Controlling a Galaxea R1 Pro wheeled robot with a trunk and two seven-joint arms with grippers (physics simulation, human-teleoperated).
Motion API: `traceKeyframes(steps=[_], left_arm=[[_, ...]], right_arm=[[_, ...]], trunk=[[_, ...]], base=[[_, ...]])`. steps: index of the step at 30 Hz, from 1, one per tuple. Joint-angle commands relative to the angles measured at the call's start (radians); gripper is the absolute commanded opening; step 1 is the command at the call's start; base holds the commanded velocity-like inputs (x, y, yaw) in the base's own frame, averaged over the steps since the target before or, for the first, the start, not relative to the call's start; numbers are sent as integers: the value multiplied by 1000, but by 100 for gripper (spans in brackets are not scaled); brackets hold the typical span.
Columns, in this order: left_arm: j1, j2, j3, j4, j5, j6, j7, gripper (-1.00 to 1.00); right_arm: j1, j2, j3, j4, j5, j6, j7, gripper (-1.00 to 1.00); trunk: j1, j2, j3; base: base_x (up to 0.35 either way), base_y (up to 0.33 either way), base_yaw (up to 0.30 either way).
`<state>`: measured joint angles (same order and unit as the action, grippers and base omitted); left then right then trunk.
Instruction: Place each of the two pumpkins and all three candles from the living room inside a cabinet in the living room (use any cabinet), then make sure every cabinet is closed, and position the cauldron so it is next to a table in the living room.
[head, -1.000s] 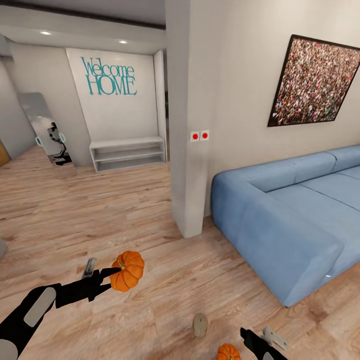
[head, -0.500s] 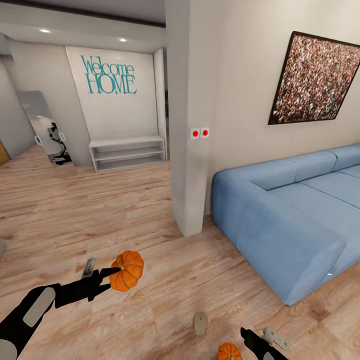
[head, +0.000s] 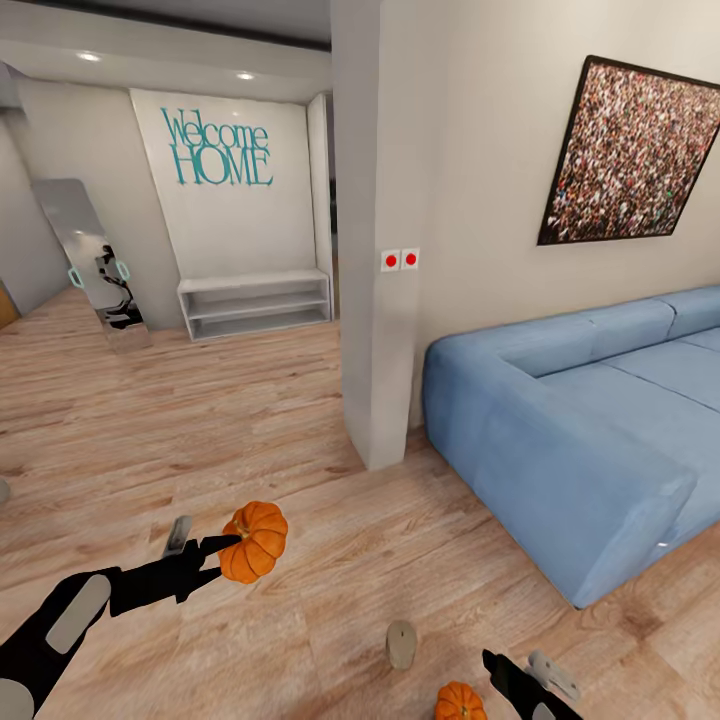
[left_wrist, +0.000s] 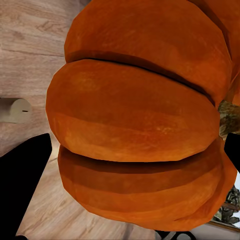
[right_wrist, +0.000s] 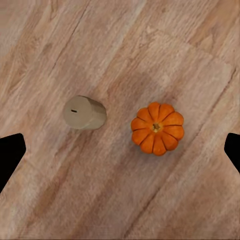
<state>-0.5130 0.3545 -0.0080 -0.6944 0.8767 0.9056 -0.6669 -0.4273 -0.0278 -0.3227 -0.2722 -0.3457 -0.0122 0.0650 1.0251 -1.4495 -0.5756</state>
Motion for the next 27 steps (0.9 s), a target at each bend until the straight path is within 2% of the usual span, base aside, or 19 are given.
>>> traceKeyframes(steps=[1,2,4,7,27], left_arm=[[-1,0,0,0,3,4,0,-100],[-1,0,-1,0,3,4,0,-100],[-1,0,-1,1,3,4,0,-100],[-1,0,-1,1,3,4,0,-100],[-1,0,-3,-6,4,5,-2,-100]], right_arm=[[-1,-9,-3,1,-24,-1,37,100],[-1,-23,-3,2,-44,0,87,100],[-1,-37,-3,2,-66,0,139,100],[-1,-46,-3,1,-81,0,172,100],[-1,-48,-2,-1,-84,-1,188,100]], trunk=[[4,-8,-4],[8,-15,-7],[15,-29,-14],[27,-50,-23],[104,-190,-86]], base=[[0,0,0],[0,0,0],[0,0,0],[0,0,0],[0,0,0]])
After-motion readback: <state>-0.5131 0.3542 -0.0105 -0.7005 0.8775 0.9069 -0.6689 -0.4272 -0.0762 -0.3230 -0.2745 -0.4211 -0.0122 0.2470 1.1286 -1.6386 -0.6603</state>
